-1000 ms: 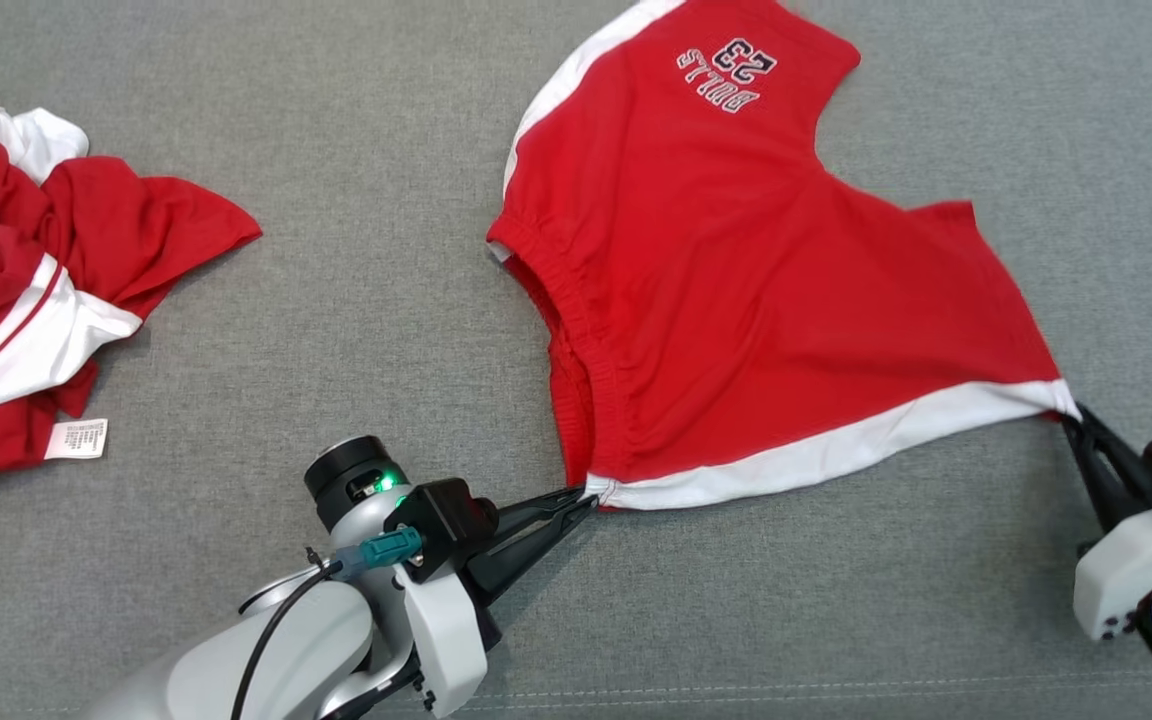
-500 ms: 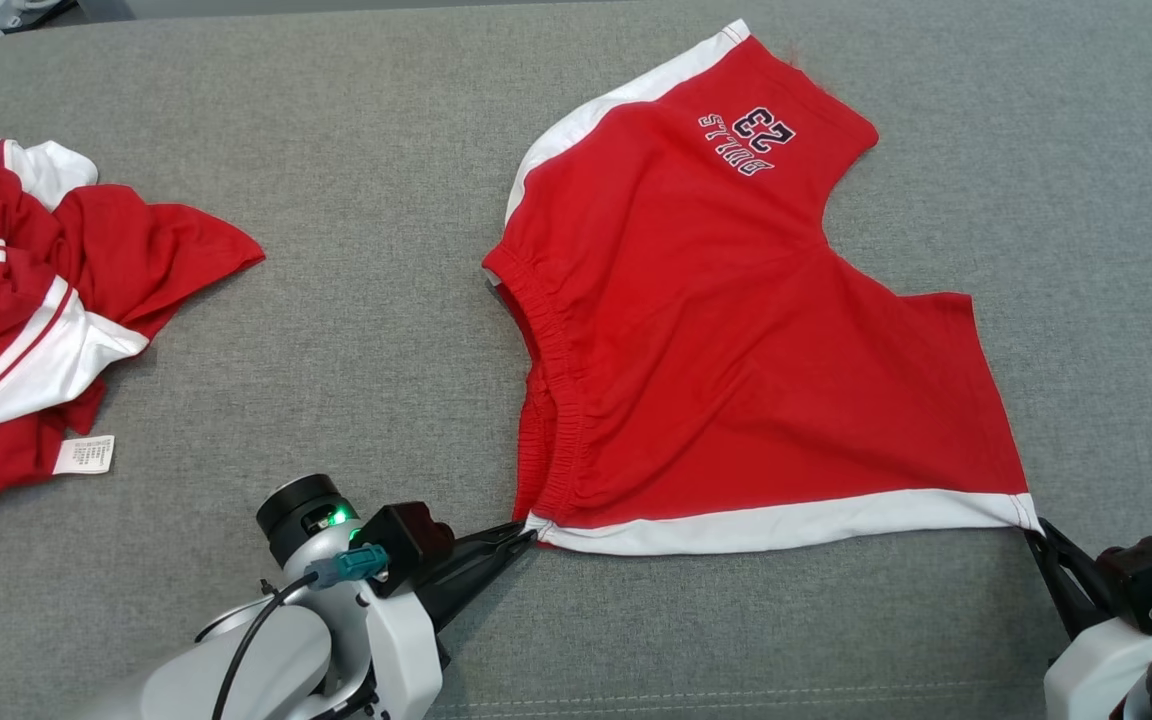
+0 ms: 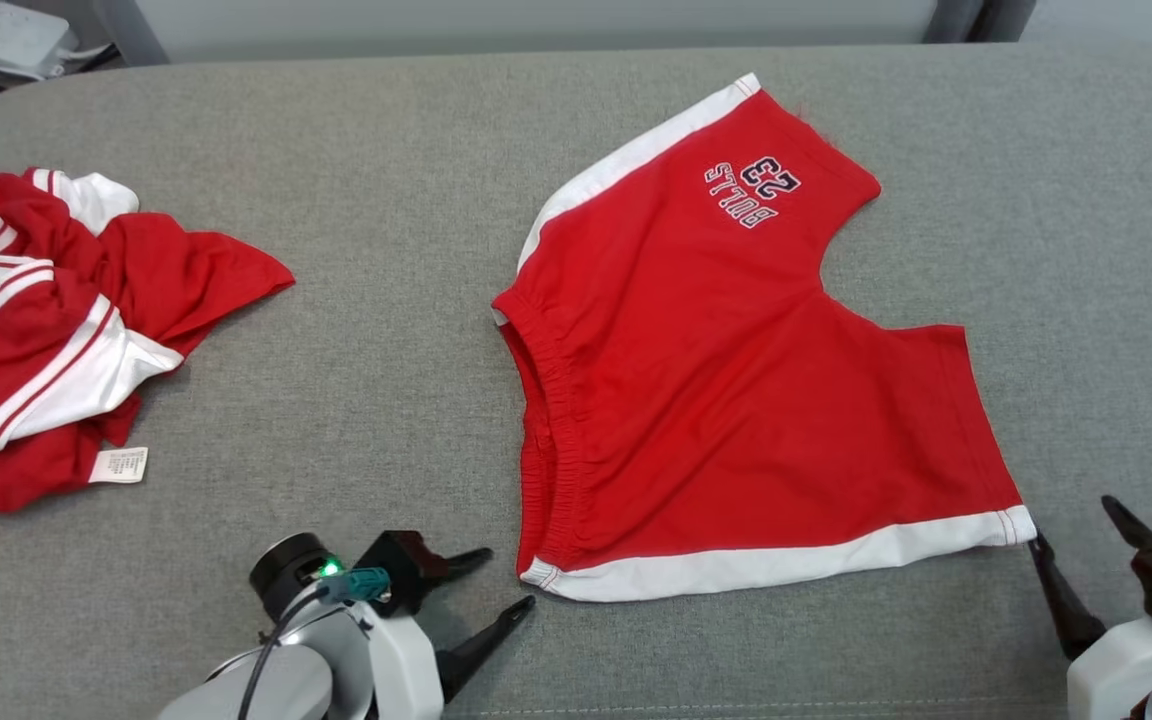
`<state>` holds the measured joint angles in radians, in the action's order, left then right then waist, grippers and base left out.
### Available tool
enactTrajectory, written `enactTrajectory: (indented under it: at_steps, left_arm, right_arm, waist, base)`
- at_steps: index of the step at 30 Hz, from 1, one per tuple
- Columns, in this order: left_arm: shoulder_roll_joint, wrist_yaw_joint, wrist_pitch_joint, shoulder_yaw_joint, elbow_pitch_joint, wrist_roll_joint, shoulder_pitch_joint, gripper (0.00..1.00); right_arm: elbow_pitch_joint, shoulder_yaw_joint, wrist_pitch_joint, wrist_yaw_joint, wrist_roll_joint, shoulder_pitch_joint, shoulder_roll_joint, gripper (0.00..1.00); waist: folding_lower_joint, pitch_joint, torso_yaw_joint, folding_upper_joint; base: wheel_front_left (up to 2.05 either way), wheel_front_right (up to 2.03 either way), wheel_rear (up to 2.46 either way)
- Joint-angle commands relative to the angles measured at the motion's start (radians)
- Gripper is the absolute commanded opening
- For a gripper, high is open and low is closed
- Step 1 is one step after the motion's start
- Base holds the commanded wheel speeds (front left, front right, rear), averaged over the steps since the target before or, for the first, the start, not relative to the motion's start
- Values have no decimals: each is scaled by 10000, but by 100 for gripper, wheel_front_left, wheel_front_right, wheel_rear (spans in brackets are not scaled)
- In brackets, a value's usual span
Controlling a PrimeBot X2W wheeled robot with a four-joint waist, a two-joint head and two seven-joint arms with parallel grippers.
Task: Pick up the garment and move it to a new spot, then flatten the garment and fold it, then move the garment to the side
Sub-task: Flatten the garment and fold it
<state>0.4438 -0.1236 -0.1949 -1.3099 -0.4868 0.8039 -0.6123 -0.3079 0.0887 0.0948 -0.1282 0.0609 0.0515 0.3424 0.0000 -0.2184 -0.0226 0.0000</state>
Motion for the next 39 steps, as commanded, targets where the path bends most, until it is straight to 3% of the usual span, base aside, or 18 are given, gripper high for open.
enactTrajectory:
  at_steps: [1,7,11,13,16,20,26,31,39]
  left_arm:
    - [247,-71,-150,298,-143,219,-27,100]
    - [159,55,-534,671,-931,612,235,100]
    - [140,394,-615,1018,-991,690,504,100]
    - [178,896,-648,1408,-905,664,675,100]
    - [155,1698,-662,2857,-54,720,1128,100]
    - [109,2434,-665,5251,1382,585,2417,100]
    - [-496,3010,-667,8397,3602,-740,4359,100]
    - [-1546,2737,-667,10280,4726,-1779,5510,100]
    - [-2988,1874,-668,11929,5571,-3797,6547,100]
  right_arm:
    - [291,-54,310,-25,-64,65,167,100]
    - [532,-346,957,-25,-213,362,-317,100]
    - [409,-240,1114,-25,-197,448,-571,100]
    - [318,-105,1232,-25,-140,513,-744,100]
    - [197,127,1408,-25,-14,583,-982,100]
    - [-62,610,1528,-25,176,738,-1253,100]
    - [-547,1262,1639,-25,616,1365,-1537,100]
    - [-543,1348,1664,-25,1081,1605,-1735,100]
    - [884,623,1667,-25,1708,524,-2104,100]
  waist:
    - [0,204,22,0]
    - [0,837,133,0]
    - [0,1176,272,0]
    - [0,1405,366,0]
    - [0,1708,512,0]
    - [0,2026,511,0]
    - [0,2284,353,0]
    - [0,2446,323,0]
    - [0,2721,392,0]
  base:
    - [0,0,0]
    - [0,0,0]
    - [0,0,0]
    - [0,0,0]
    - [0,0,0]
    - [0,0,0]
    - [0,0,0]
    - [0,0,0]
    - [0,0,0]
